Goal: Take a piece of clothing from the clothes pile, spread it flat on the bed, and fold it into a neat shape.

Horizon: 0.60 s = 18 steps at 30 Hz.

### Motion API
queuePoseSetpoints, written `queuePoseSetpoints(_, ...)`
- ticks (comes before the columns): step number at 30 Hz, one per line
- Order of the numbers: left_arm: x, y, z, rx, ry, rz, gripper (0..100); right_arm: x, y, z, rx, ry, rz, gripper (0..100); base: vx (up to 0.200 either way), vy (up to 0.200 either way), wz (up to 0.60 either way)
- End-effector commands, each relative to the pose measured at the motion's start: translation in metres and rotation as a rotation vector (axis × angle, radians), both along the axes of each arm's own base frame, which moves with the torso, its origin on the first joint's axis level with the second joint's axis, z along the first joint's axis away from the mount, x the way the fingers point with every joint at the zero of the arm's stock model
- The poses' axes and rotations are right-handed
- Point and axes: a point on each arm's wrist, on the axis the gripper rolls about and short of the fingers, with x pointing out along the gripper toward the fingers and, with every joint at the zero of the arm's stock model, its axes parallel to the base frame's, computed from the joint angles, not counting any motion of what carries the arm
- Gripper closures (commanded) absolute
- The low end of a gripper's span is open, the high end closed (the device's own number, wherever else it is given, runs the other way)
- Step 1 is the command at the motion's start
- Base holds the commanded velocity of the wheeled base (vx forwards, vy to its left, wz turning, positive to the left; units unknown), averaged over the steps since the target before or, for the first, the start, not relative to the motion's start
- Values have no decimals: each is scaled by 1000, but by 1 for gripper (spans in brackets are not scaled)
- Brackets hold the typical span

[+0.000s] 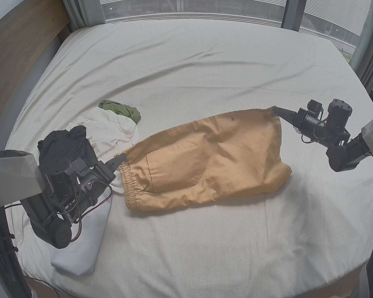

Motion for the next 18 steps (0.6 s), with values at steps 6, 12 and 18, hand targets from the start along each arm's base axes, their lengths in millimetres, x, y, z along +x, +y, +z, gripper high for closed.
queuePoseSetpoints(6,5,2,6,-9,-32,52,0,3,3,-2,5,-28,-48,0,0,0,0)
queuePoseSetpoints(12,-2,-1,14,-16,-45,40,0,-22,-1,9,0,-11,-58,0,0,0,0)
queuePoseSetpoints(18,-21,-7,31,-31,-71,-23,0,-69,-9,-3,-78,27,-84,0,0,0,0)
